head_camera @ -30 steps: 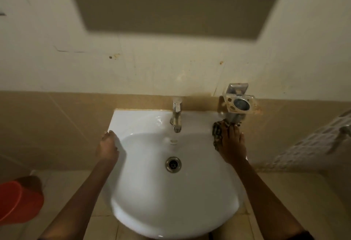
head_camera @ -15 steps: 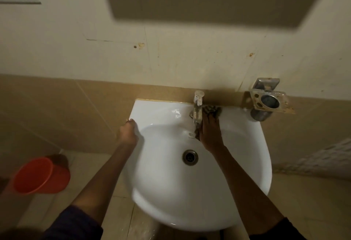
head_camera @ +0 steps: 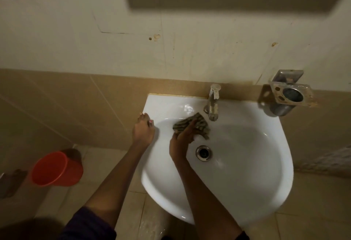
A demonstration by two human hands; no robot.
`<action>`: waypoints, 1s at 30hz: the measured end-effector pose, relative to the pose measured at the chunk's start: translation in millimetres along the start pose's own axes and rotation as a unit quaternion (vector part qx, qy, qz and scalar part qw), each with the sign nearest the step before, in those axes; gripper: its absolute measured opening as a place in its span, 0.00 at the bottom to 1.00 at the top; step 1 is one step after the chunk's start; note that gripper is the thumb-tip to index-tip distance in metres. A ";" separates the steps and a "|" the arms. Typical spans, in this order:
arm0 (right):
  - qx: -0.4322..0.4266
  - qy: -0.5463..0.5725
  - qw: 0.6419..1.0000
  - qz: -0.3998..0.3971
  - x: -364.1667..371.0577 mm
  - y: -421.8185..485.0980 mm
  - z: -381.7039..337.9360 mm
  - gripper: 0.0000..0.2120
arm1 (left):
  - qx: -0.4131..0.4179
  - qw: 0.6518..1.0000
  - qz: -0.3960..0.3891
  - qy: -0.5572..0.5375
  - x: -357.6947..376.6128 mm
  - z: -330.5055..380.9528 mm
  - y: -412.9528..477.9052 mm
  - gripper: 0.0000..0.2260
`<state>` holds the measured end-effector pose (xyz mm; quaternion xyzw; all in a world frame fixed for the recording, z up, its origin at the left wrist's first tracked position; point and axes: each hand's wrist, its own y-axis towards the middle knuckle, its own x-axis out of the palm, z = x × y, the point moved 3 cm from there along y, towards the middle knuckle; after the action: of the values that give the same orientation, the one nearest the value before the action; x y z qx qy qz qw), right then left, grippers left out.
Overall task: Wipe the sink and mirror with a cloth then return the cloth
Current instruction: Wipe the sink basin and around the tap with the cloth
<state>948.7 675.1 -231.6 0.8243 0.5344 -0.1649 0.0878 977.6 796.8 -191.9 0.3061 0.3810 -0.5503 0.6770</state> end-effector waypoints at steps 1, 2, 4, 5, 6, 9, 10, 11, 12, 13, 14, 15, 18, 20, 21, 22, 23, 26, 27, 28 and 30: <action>0.011 0.014 0.999 -0.050 8.7 -5.4 -4.1 0.34 | 0.022 1.000 -0.007 0.006 0.3 -0.1 -0.6 0.11; 0.018 0.024 0.995 -0.097 17.1 -12.2 -9.9 0.31 | 0.043 0.999 -0.016 0.011 -0.3 -1.1 -1.4 0.12; 0.007 0.009 0.992 -0.124 28.8 -18.4 -15.3 0.24 | 0.073 0.997 -0.036 0.011 -3.1 0.0 -1.2 0.12; 0.002 -0.008 0.992 -0.124 31.0 -18.5 -14.7 0.24 | 0.081 0.995 -0.049 0.010 -4.6 1.2 -1.2 0.13; -0.004 -0.030 0.991 -0.133 32.2 -17.4 -11.5 0.25 | 0.087 0.994 -0.065 0.011 -5.2 3.0 -0.2 0.13; -0.056 -0.129 0.964 -0.226 28.2 -19.6 -13.0 0.26 | 0.095 0.988 -0.111 0.043 -3.7 4.5 4.7 0.16; -0.077 -0.177 0.947 -0.258 25.0 -24.2 -15.0 0.27 | 0.091 0.987 -0.122 0.057 -3.0 5.3 5.4 0.16; -0.090 -0.216 0.929 -0.287 21.7 -31.0 -14.6 0.28 | 0.089 0.985 -0.128 0.067 -1.8 6.2 6.1 0.17; -0.101 -0.226 0.916 -0.315 16.3 -39.7 -13.1 0.27 | 0.086 0.984 -0.134 0.075 -1.6 8.3 4.7 0.17; -0.109 -0.225 0.905 -0.345 8.8 -48.9 -10.4 0.26 | 0.085 0.984 -0.136 0.081 -1.7 10.2 3.1 0.17; -0.119 -0.223 0.893 -0.373 -0.2 -55.8 -4.8 0.25 | 0.087 0.983 -0.137 0.085 -1.8 12.2 1.5 0.17; -0.125 -0.238 0.874 -0.404 -12.8 -60.5 1.3 0.26 | 0.090 0.982 -0.138 0.087 -1.2 13.3 0.0 0.17; -0.134 -0.334 0.807 -0.469 -53.2 -60.3 25.8 0.27 | 0.094 0.982 -0.142 0.080 -1.2 11.6 -3.0 0.18; -0.128 -0.375 0.787 -0.473 -71.2 -53.8 34.3 0.26 | 0.090 0.984 -0.137 0.064 -0.7 10.1 -3.1 0.18; -0.126 -0.389 0.785 -0.466 -72.0 -51.2 34.6 0.26 | 0.087 0.985 -0.134 0.059 -0.5 9.7 -2.9 0.17; -0.128 -0.393 0.788 -0.457 -67.0 -50.1 33.4 0.27 | 0.085 0.986 -0.133 0.055 -0.2 10.2 -2.3 0.18; -0.122 -0.388 0.795 -0.450 -58.2 -49.9 31.1 0.27 | 0.085 0.987 -0.130 0.051 0.6 10.5 -1.6 0.18; -0.096 -0.340 0.834 -0.423 -25.5 -41.3 38.9 0.29 | 0.081 0.988 -0.125 0.040 2.5 8.6 -1.1 0.19; -0.093 -0.331 0.839 -0.421 -18.0 -34.6 42.0 0.30 | 0.079 0.989 -0.123 0.033 3.5 7.6 -1.2 0.20; -0.078 -0.316 0.845 -0.425 -13.5 -27.8 42.2 0.30 | 0.078 0.989 -0.123 0.028 4.8 5.9 -0.5 0.20; -0.044 -0.202 0.887 -0.413 -17.8 -9.7 40.2 0.23 | 0.083 0.988 -0.124 0.035 7.8 1.7 1.8 0.20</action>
<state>926.1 651.0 -262.3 0.4734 0.8039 -0.3255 0.1541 980.5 791.7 -197.7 0.3304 0.3927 -0.6485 0.5622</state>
